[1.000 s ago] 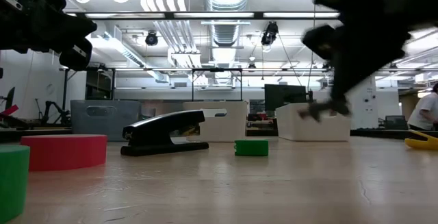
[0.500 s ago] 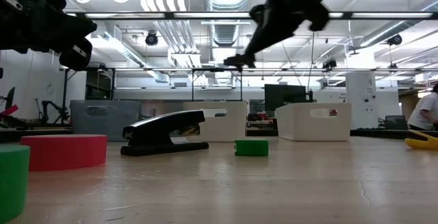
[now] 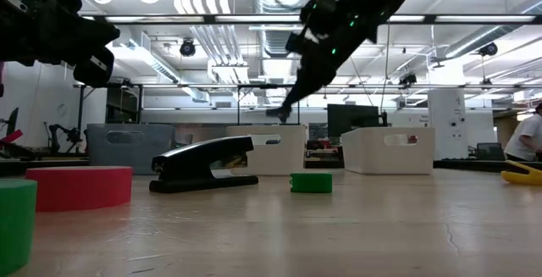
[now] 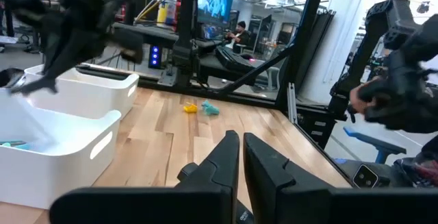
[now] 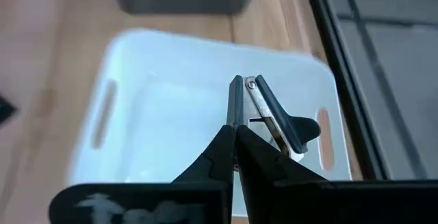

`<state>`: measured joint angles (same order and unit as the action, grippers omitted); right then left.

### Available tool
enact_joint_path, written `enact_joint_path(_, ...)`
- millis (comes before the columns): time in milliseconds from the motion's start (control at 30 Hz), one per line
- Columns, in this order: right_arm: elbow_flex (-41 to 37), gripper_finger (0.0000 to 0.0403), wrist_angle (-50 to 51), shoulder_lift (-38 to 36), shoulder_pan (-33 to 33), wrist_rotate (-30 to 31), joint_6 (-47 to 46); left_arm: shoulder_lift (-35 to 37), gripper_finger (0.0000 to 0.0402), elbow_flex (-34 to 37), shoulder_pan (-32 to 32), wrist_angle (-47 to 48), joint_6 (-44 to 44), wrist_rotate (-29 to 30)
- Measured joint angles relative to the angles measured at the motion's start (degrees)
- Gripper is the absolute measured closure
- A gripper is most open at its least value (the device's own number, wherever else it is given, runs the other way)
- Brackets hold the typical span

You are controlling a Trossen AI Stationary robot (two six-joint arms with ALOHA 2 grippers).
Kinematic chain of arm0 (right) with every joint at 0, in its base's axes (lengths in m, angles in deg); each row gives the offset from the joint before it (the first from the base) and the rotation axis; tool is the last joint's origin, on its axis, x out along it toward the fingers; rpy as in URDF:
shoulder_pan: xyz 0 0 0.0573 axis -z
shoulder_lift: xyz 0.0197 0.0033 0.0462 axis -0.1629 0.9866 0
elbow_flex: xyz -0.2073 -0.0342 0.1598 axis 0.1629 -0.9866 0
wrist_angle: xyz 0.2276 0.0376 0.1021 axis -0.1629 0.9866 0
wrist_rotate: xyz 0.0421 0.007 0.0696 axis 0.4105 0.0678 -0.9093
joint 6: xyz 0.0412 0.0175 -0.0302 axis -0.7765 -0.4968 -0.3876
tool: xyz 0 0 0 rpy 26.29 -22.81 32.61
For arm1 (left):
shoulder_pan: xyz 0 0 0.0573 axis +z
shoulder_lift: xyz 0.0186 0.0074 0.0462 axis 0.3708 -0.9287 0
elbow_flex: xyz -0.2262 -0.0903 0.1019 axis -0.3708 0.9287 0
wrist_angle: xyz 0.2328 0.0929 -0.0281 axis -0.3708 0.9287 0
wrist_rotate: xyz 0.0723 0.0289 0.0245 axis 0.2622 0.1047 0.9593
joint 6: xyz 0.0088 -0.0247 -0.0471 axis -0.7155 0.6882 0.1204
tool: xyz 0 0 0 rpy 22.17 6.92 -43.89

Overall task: Pick and place Stapler, Stapler remover, tape
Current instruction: Put the black stapler remover into the left white bin, then put the light blue stapler remover into the left white bin

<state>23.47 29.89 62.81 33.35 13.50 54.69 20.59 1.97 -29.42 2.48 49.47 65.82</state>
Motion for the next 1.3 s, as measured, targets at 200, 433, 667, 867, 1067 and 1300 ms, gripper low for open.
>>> enact_joint_path(200,4.39,0.0394,2.98,7.08,2.67,-0.20,-0.77,-0.01,0.0378,0.00,0.00,0.00,0.00,-0.02)
enact_joint_path(433,6.06,0.0394,3.91,10.20,3.46,0.03,-0.89,-0.02,0.0376,0.00,0.00,0.00,0.00,-0.02)
enact_joint_path(667,6.28,0.0394,4.08,11.03,3.47,-0.04,-1.26,0.00,0.0377,0.00,0.00,0.01,0.00,0.00)
enact_joint_path(867,6.18,0.0394,4.59,10.92,3.43,-0.17,-3.26,0.00,0.0378,0.00,0.00,0.00,0.00,0.00)
enact_joint_path(1067,6.13,0.0392,5.40,10.84,3.43,-0.17,-3.52,0.00,0.0376,0.00,0.00,0.02,0.00,0.00)
enact_joint_path(1300,6.28,0.0345,5.42,10.79,3.43,-0.21,-3.51,0.02,0.0378,0.00,0.00,0.00,0.00,0.00)
